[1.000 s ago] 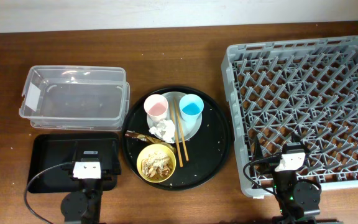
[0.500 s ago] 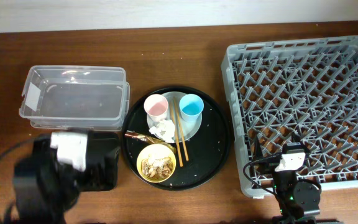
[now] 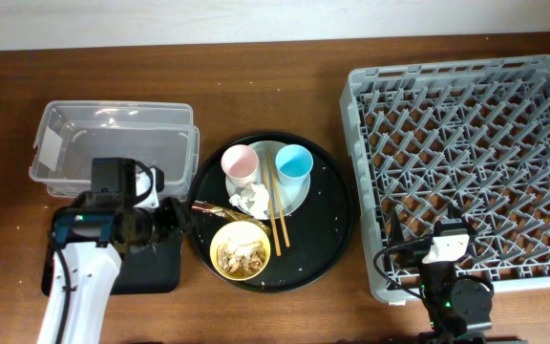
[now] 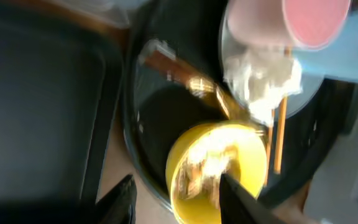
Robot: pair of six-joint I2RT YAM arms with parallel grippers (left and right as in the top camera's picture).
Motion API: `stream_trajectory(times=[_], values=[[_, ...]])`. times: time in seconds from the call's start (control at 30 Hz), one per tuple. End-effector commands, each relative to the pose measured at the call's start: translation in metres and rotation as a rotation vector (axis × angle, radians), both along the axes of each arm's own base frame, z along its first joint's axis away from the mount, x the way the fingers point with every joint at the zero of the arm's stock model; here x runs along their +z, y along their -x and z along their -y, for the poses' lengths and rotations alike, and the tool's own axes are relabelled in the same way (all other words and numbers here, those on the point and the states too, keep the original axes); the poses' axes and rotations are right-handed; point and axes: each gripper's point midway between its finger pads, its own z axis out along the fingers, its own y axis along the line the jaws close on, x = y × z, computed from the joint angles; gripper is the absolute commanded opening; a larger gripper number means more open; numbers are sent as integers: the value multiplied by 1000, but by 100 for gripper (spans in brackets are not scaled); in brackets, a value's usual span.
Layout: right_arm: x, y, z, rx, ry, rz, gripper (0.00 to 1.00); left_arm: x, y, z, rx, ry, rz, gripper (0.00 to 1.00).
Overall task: Sort waste into correct bins and load items into the dishwasher rack
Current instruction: 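Reach the left gripper to the yellow bowl and grasp its rim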
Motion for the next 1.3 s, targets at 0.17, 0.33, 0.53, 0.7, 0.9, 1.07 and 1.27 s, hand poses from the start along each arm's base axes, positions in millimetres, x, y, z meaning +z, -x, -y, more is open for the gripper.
stream_trajectory(times=[0.17, 0.33, 0.53, 0.7, 0.9, 1.07, 1.27], values=[[-2, 0, 3, -17, -4, -2, 98, -23, -11, 47, -1, -89, 87, 43], [-2, 0, 3, -17, -4, -2, 98, -22, 14, 98, -197, -71, 93, 39], [-2, 0, 3, -17, -4, -2, 98, -42, 41, 155, -413, -85, 82, 39], [-2, 0, 3, -17, -4, -2, 98, -77, 42, 156, -431, -160, 7, 36], [-2, 0, 3, -17, -4, -2, 98, -84, 28, 157, -411, -191, 47, 24], [-2, 0, 3, -17, -4, -2, 98, -100, 28, 153, -410, -227, 10, 18], [-2, 0, 3, -17, -4, -2, 98, -99, 28, 154, -410, -226, 12, 1]])
